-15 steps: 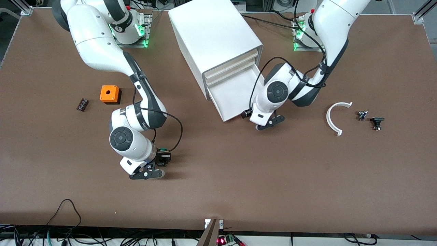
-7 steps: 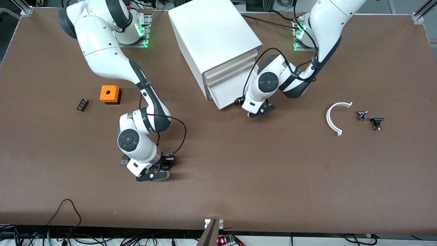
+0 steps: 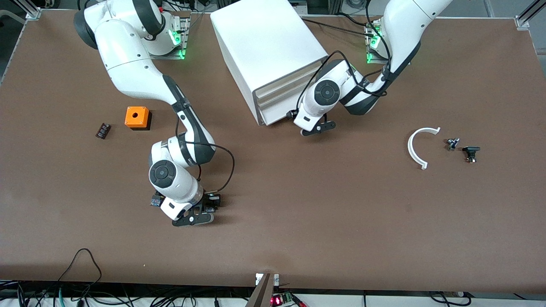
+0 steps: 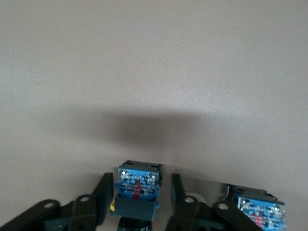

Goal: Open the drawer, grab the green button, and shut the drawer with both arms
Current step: 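Push the drawer shut with the left gripper while the right gripper carries the button, then set the green button beside the red button and open the right gripper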

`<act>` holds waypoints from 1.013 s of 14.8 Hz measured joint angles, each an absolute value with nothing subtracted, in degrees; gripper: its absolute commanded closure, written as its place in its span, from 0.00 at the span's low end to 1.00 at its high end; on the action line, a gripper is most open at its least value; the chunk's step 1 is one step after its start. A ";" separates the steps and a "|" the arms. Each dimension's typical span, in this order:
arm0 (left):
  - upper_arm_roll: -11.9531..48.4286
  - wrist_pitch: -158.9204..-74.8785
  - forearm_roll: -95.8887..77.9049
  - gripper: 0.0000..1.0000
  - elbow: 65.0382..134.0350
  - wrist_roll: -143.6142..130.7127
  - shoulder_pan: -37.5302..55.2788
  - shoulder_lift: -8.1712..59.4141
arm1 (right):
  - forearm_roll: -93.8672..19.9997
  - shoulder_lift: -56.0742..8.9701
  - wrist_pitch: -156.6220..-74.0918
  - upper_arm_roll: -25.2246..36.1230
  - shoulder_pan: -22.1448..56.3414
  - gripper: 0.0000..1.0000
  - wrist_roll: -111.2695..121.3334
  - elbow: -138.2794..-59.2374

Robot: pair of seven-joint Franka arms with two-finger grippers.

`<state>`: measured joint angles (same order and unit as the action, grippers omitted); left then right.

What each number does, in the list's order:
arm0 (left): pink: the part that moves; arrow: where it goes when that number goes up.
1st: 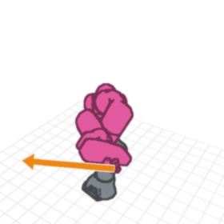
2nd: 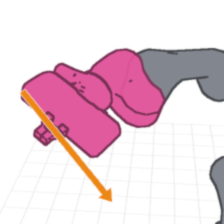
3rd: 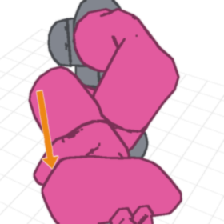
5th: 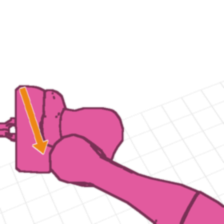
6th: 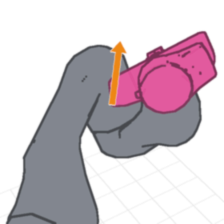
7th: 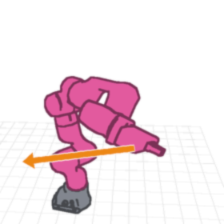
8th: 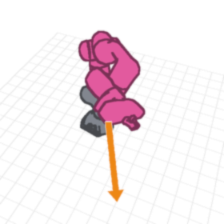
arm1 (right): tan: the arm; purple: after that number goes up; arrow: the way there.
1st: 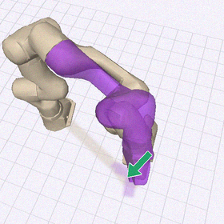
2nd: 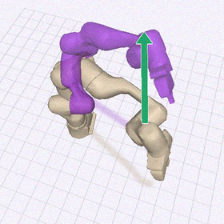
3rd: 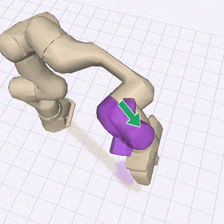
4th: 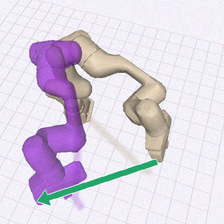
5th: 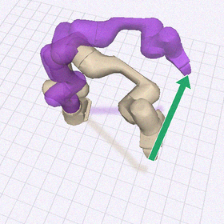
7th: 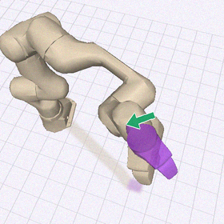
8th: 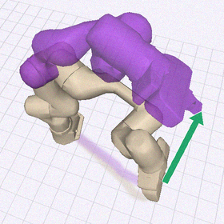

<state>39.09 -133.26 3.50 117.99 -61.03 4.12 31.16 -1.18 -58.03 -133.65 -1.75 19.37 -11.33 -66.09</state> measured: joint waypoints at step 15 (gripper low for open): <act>44.15 -133.14 3.52 0.00 118.74 -64.00 2.60 31.17 | -1.18 -45.75 -127.82 -1.50 17.93 0.00 -11.12 -64.76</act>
<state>44.15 -133.14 3.52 118.74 -64.00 2.60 31.17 -1.18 -45.75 -127.82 -1.50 17.93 -11.12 -64.76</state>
